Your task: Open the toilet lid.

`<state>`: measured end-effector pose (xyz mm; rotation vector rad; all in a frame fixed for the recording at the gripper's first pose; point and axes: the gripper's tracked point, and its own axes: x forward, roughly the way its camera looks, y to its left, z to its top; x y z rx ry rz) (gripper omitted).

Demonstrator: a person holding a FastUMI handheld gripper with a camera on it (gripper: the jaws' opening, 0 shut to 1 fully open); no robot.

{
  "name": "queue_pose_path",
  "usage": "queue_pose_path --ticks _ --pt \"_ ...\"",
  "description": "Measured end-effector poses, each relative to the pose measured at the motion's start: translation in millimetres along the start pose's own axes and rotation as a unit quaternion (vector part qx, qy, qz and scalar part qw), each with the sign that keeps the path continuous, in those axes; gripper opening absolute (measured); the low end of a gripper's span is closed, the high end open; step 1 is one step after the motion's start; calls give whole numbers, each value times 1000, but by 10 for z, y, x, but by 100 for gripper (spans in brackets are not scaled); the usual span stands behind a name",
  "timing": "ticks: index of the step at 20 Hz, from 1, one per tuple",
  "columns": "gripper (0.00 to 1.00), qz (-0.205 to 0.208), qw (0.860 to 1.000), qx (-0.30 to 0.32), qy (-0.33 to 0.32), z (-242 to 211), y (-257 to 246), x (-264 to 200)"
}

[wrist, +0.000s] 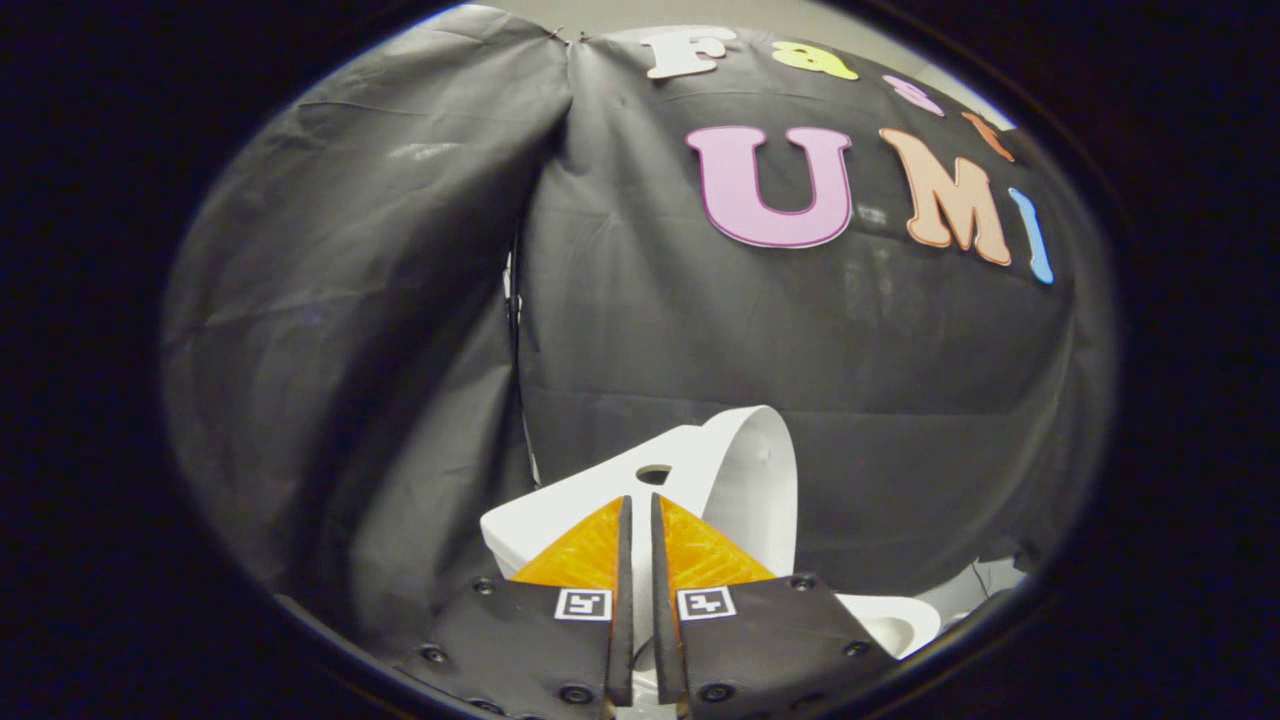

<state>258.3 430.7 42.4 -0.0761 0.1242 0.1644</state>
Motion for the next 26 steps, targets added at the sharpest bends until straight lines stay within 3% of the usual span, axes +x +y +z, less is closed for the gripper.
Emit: queue_pose_path --ticks 5,10,19,26 --pt "15 -41 999 -15 -16 169 -476 -74" --pt "44 -82 996 -8 -45 422 -1089 -260" --pt "76 -132 987 -1 -95 531 -2447 -1057" --pt "76 -144 985 12 -98 166 -3290 -1707"
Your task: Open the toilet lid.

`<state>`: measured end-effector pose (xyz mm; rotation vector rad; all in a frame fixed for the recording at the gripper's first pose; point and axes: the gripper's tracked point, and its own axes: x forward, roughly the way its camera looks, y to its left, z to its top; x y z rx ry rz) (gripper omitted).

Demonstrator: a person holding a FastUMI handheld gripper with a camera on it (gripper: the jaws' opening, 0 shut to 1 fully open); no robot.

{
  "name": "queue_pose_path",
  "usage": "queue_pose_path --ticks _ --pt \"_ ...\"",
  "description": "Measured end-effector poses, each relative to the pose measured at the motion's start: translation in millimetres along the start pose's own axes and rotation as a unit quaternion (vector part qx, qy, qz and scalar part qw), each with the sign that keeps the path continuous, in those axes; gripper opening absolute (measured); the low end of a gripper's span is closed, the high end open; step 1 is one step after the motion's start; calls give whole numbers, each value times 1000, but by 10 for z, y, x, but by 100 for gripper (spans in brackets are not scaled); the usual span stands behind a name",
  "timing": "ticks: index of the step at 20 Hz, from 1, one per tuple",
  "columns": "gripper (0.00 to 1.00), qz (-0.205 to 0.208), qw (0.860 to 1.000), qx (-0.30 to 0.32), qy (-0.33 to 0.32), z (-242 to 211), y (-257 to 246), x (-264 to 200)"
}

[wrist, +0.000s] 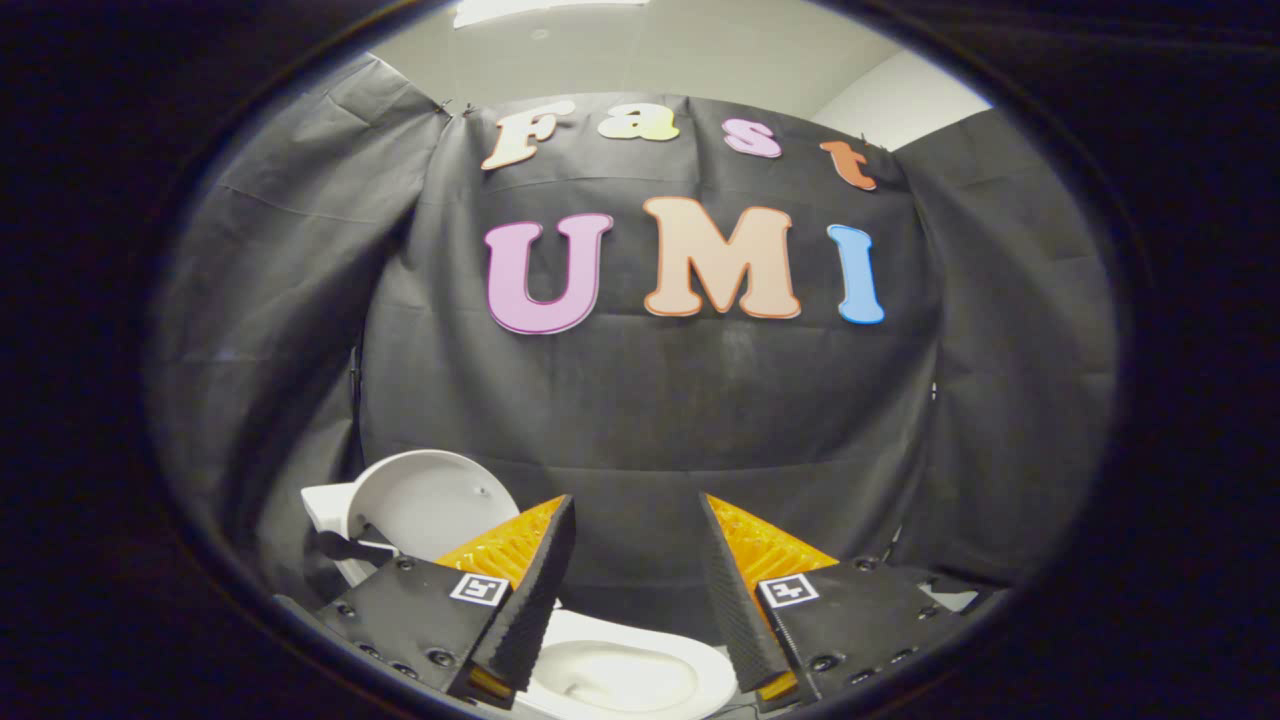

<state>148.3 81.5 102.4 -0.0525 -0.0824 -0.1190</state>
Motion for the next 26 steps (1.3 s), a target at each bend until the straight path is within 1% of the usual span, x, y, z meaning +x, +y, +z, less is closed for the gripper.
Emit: queue_pose_path --ticks 2,4,8,11,14,19,22,23,25,26 --pt "76 5 1000 2 4 -138 -169 -111" --pt "77 18 1000 11 11 -297 -297 -191" --pt "78 19 998 15 51 -754 -625 -352" --pt "78 35 996 15 76 -1063 -751 -484" --pt "79 36 994 18 97 -1272 -842 -612" --pt "79 41 993 2 110 -1347 -832 -719" --pt "79 48 994 -9 97 -1253 -794 -731" --pt "79 46 993 -18 106 -1298 -818 -747" --pt "79 41 992 -9 117 -1355 -891 -854" --pt "79 54 992 5 118 -1366 -841 -892"
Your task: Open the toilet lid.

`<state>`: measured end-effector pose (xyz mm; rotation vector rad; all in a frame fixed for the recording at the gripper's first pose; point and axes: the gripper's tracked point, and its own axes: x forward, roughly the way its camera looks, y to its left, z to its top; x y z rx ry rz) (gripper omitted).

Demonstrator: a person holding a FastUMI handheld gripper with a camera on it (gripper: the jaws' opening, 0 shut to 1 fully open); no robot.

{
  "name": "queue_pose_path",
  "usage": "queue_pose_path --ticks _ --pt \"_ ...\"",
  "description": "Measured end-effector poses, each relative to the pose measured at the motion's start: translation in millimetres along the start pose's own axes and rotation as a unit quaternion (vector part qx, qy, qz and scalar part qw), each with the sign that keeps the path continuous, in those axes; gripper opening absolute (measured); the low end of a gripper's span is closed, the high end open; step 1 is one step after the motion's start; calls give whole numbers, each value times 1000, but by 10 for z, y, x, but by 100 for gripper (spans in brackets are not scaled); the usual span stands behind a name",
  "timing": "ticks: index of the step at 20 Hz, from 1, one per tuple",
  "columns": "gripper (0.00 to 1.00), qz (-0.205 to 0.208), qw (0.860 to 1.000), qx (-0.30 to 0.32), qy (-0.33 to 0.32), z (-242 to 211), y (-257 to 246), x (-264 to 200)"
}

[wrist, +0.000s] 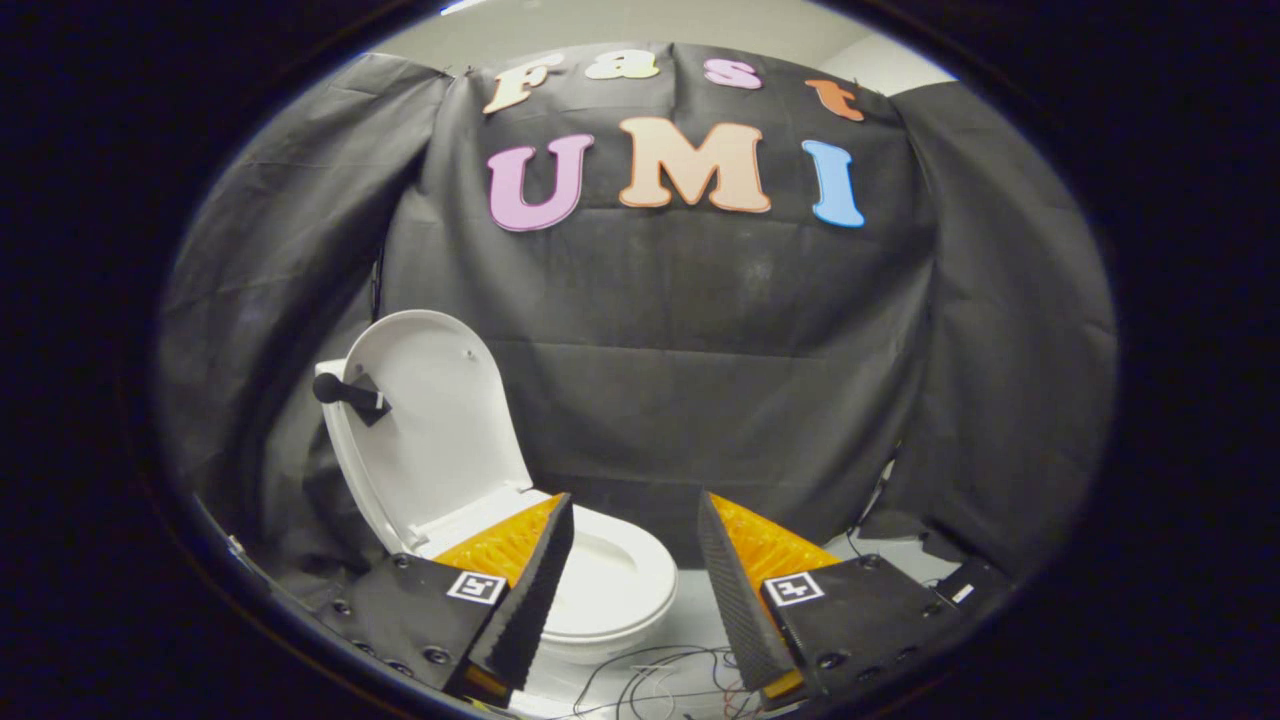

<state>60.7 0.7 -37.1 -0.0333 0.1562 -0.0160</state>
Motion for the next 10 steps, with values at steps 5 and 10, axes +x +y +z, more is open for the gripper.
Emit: queue_pose_path --ticks 5,10 --pt "79 11 998 24 -55 229 1 -227" --pt "78 10 996 40 -83 285 -50 -452"
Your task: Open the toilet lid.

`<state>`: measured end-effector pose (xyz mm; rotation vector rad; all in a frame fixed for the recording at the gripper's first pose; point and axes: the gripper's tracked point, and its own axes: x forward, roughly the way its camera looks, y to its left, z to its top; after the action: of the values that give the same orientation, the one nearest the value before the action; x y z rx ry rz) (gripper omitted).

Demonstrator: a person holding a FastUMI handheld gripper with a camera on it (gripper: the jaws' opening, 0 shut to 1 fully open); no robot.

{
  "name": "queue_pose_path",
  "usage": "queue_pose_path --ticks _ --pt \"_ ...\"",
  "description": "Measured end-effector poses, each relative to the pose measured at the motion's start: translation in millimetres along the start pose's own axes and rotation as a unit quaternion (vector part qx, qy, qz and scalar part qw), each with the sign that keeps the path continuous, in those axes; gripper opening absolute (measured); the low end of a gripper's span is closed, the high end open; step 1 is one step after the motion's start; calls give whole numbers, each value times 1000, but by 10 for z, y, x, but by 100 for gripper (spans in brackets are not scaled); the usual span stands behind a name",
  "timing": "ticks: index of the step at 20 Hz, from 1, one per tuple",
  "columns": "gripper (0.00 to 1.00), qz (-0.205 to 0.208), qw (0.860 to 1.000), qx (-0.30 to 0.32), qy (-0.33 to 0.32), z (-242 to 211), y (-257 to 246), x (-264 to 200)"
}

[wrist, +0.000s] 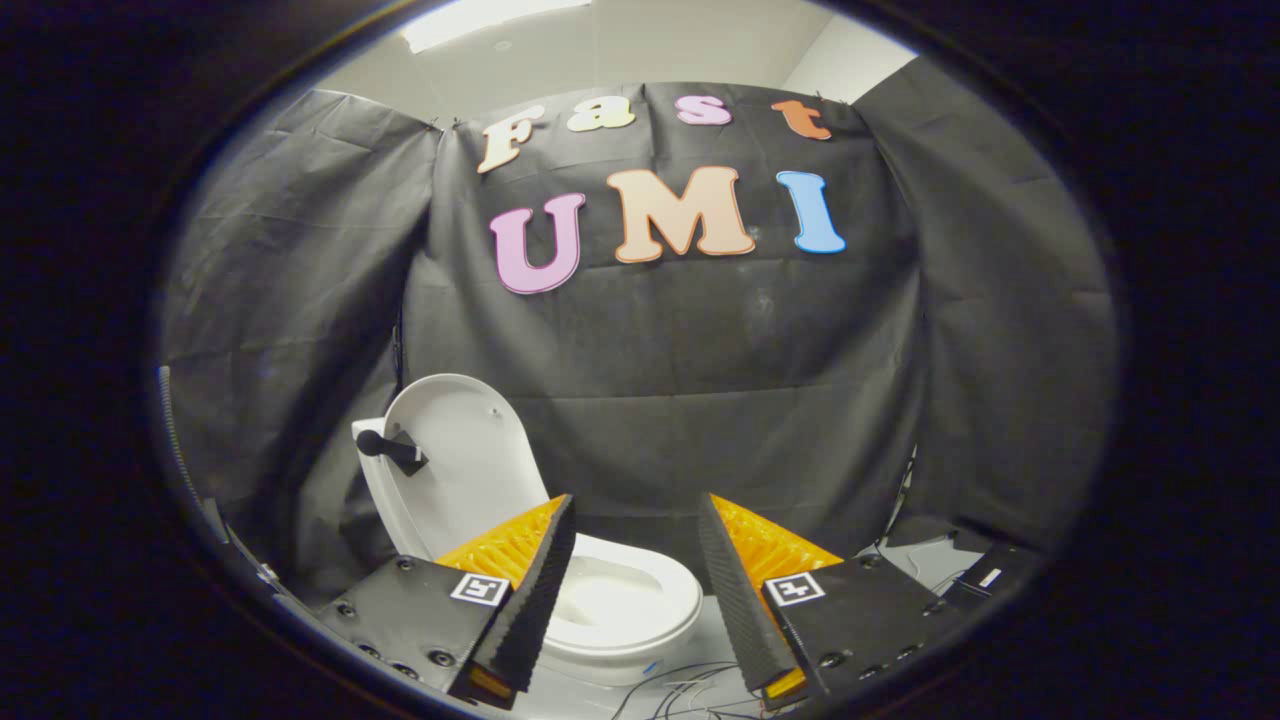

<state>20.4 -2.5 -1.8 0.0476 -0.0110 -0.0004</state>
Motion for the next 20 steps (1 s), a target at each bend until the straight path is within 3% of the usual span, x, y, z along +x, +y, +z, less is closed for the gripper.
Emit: queue_pose_path --ticks 5,17,20 --pt "78 2 1000 -30 5 -35 53 -97" --pt "77 2 1000 -26 2 10 17 -179" --pt "95 2 1000 -26 3 20 25 -158"
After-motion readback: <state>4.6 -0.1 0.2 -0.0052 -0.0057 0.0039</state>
